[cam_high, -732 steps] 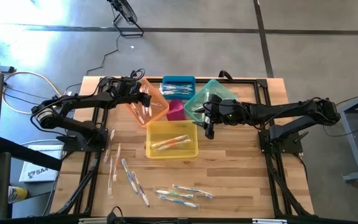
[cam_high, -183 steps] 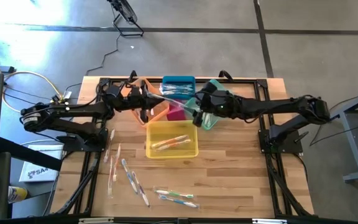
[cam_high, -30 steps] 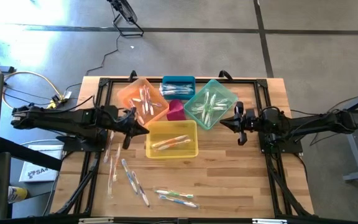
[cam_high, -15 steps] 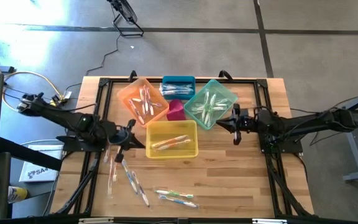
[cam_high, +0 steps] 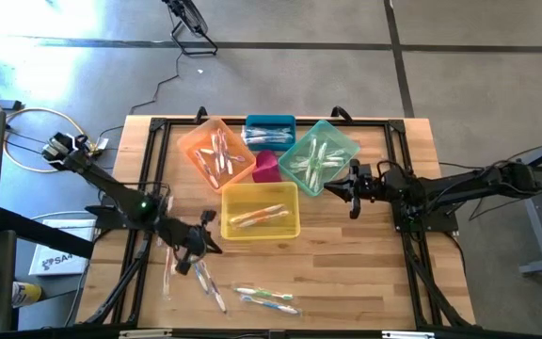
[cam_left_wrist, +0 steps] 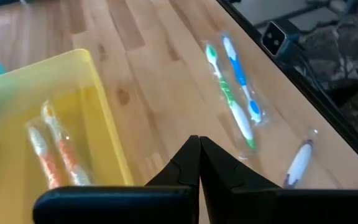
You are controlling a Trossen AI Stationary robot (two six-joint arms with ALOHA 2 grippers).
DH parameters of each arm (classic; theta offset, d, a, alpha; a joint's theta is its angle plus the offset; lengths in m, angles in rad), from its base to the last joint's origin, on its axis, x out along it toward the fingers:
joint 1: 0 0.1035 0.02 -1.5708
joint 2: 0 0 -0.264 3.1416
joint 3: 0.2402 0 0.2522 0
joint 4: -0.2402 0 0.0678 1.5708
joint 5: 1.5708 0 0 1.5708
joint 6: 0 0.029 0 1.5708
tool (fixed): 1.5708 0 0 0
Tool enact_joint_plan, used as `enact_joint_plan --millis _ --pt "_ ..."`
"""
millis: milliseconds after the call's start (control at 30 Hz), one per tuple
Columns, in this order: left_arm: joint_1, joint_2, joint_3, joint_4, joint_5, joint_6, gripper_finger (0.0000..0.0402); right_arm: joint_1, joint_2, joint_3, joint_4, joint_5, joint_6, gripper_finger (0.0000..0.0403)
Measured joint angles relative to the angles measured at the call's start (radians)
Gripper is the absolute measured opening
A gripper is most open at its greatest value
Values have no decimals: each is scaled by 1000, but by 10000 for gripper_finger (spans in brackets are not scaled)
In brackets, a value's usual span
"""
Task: Pick & Place Toothbrushes
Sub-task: Put the purple toothbrush into the orange bin
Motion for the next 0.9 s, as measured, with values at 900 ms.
enact_joint_plan --millis 900 --pt "-89 319 353 -383 36 29 39 2 110 -1 5 34 61 5"
